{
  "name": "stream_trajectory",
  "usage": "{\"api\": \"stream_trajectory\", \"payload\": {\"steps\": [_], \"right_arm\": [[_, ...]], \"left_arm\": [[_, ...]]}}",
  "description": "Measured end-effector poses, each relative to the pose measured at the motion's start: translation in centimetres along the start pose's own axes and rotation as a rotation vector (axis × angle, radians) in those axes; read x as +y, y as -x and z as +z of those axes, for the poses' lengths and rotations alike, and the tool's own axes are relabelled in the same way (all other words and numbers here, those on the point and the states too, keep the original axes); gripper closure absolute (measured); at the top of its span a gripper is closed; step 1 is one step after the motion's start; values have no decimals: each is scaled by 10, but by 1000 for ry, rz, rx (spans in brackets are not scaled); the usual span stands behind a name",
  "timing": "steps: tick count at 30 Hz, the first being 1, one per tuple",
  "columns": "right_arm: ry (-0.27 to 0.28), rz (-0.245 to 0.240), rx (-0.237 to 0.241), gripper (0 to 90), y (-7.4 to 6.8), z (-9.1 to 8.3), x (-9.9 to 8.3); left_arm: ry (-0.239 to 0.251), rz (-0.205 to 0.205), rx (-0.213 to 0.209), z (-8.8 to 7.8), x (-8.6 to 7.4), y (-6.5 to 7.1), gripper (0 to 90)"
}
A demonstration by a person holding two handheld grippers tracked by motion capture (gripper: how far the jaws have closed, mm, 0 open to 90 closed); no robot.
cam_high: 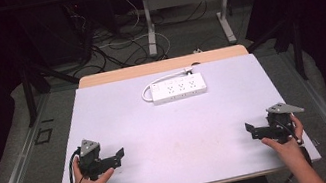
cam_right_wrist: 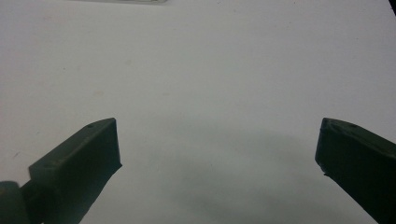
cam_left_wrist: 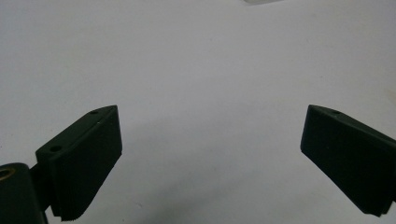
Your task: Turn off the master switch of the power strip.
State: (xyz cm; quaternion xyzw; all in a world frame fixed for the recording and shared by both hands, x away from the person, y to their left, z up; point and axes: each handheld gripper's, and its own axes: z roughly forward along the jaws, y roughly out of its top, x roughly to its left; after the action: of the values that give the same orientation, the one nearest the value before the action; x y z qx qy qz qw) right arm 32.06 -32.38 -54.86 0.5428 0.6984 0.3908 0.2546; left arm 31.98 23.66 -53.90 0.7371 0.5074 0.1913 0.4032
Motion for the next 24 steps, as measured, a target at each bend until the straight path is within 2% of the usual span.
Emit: {"api": "stream_trajectory", "payload": {"steps": [5,13,16,22,24], "right_arm": [[3,-14,10,0,-3,-1,-2],[-2,24,28,0,-1,3,-5],[2,21,29,0,-4,2,-4],[12,-8,19,0,-7,0,-2],[17,-3,13,0,-9,-2,-1]], "left_arm": [[7,-25,-14,1,1,-1,71],[1,-54,-23,4,3,1,78],[13,-64,-36,1,4,5,78],[21,-46,-59,-1,8,14,79],[23,-34,-66,-1,9,18,87]]}}
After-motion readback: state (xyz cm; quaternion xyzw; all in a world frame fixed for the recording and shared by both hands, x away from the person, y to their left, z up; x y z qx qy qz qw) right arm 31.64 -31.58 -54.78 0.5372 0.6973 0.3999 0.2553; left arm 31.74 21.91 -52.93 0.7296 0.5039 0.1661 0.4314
